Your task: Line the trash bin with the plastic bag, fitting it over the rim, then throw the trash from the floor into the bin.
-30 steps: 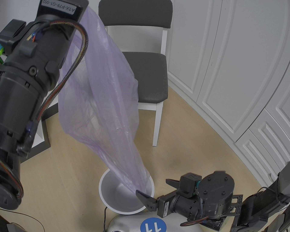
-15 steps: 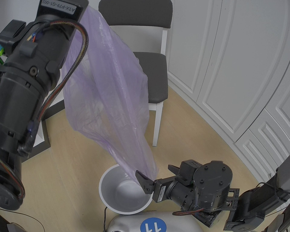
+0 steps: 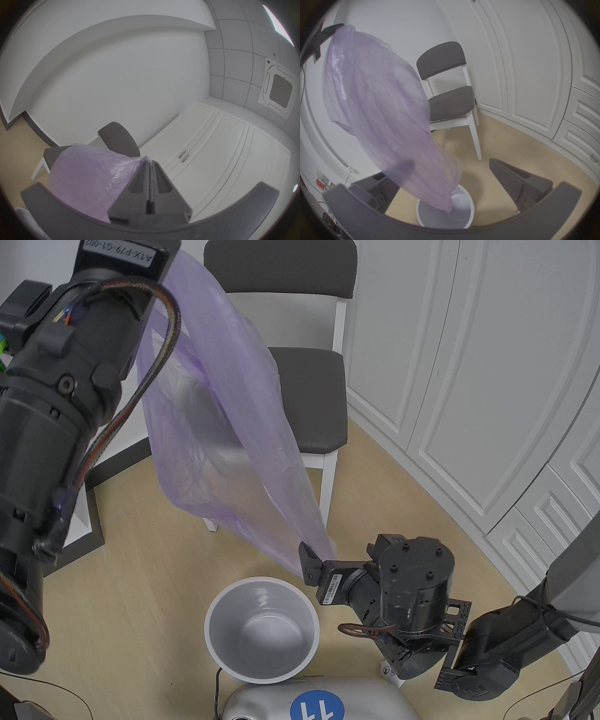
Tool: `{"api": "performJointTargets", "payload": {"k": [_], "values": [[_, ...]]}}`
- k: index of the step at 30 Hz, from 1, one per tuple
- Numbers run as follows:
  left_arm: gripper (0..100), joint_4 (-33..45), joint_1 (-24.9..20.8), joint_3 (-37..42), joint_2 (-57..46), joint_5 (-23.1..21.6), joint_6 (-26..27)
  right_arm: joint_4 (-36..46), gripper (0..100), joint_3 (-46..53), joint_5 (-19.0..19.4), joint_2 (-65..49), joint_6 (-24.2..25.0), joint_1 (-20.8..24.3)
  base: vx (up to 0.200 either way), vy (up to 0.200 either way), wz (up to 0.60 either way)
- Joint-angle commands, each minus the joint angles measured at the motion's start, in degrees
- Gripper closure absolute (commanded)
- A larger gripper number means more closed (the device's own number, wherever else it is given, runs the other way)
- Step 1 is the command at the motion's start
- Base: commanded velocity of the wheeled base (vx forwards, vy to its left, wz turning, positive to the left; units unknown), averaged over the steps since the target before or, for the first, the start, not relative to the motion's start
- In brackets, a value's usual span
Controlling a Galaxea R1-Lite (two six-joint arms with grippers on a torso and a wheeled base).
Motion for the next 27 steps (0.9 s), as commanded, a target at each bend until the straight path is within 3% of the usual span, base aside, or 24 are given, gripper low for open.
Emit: {"api": "performJointTargets", "payload": {"k": [1, 10, 18, 21, 23, 27], "values": [[100, -0.02, 0.01, -0.06, -0.27, 0.03, 0.03, -0.97, 0, -0.59, 0.48, 2.46, 0.25, -0.81, 0.000, 0.000, 0.00], [100, -0.20, 0.01, -0.06, -0.80, 0.12, 1.26, -3.25, 0, -1.82, 1.10, 5.71, 1.57, -3.36, 0.000, 0.000, 0.00], [100, -0.20, 0.01, -0.06, -0.80, 0.12, 1.34, 1.41, 0, -3.49, 1.63, 1.75, 4.39, -4.50, 0.000, 0.000, 0.00], [100, -0.20, 0.01, -0.06, -0.80, 0.12, 1.61, 5.80, 0, -5.25, 1.63, -0.01, 7.73, -4.50, 0.000, 0.000, 0.00], [100, -0.37, 0.01, 0.03, -0.71, 0.12, 1.78, 15.82, 0, -8.94, 3.47, -2.11, 14.32, -4.50, 0.000, 0.000, 0.00], [100, -0.90, 0.01, 0.03, -0.63, 0.03, 1.70, 30.67, 0, -15.18, 11.82, -4.22, 26.45, -5.73, 0.000, 0.000, 0.00]]}}
